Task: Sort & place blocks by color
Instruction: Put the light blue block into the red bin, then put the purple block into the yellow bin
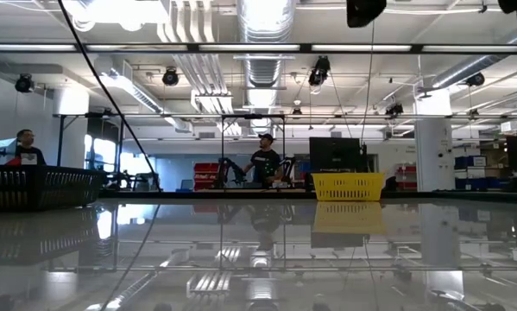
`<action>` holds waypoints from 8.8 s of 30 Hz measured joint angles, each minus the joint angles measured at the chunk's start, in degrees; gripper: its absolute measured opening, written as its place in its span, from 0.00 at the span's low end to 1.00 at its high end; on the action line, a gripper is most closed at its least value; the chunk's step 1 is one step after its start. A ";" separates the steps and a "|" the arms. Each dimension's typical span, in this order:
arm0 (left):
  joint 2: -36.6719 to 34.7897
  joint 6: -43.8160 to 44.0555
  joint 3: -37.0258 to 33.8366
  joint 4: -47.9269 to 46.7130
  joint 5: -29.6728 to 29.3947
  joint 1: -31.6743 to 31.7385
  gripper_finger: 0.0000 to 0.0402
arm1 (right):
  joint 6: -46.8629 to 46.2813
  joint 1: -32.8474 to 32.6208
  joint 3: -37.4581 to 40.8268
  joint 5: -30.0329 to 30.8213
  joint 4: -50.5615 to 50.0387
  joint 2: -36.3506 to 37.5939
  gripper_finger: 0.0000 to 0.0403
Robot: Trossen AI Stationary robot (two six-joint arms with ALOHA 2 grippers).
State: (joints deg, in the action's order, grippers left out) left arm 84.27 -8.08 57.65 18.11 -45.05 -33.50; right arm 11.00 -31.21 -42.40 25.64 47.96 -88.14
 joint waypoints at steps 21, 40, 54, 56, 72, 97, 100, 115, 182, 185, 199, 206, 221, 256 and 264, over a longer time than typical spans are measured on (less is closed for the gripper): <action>5.31 -4.87 0.00 17.02 6.14 -0.20 0.49 | 6.60 1.27 0.77 -0.07 16.86 -2.06 0.28; 12.17 -9.39 -0.02 26.61 5.98 2.06 0.49 | 7.12 1.26 0.77 -0.06 17.06 -2.06 0.28; 12.28 -10.03 -0.02 26.58 6.18 2.03 0.29 | 7.90 1.31 0.75 0.05 16.96 -2.06 0.29; 12.28 -10.27 -0.02 26.45 6.18 2.06 0.29 | 7.33 1.32 0.75 0.05 16.86 -2.06 0.34; 12.28 -10.21 -0.02 26.27 1.93 2.03 0.30 | 3.60 1.24 0.71 0.41 6.42 5.96 0.68; -0.81 88.07 12.65 -77.98 28.99 3.25 0.31 | 10.41 2.02 0.77 10.59 -11.77 27.24 0.58; -0.79 98.34 13.30 -88.70 39.06 1.38 0.31 | 11.41 2.00 0.74 10.57 -11.97 26.77 0.59; -0.33 129.51 13.27 -89.46 52.74 -13.92 0.31 | 11.56 2.00 0.73 10.83 -13.19 26.84 0.57; 5.23 53.65 20.20 -59.08 18.32 -7.70 0.42 | 5.42 1.72 -0.59 9.58 -21.21 26.88 0.57; 5.25 49.42 17.93 -57.24 17.60 -5.79 0.42 | 5.50 1.74 -1.37 7.48 -24.81 26.88 0.57; 5.28 14.89 2.10 -15.65 9.02 -2.08 0.42 | -18.09 -0.77 -5.67 -13.78 -52.40 20.09 0.57; 4.92 13.58 0.90 -13.63 9.13 -0.98 0.42 | -31.41 -5.21 -13.90 -13.89 -68.20 9.69 0.57; 4.85 13.81 1.20 -13.03 9.23 -1.05 0.42 | -41.35 -10.15 -32.16 -23.12 -94.32 -10.04 0.57; 4.83 13.67 1.25 -12.27 8.38 0.09 0.42 | -43.41 -10.04 -14.72 -21.32 -72.41 -9.91 0.22; 4.83 13.64 1.31 -12.09 8.32 0.24 0.42 | -38.01 -9.11 -15.79 -17.77 -76.45 -7.44 0.22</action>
State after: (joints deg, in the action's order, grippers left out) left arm 89.10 5.56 58.96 6.03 -36.73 -33.26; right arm -27.01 -40.32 -58.19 7.87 -28.49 -95.58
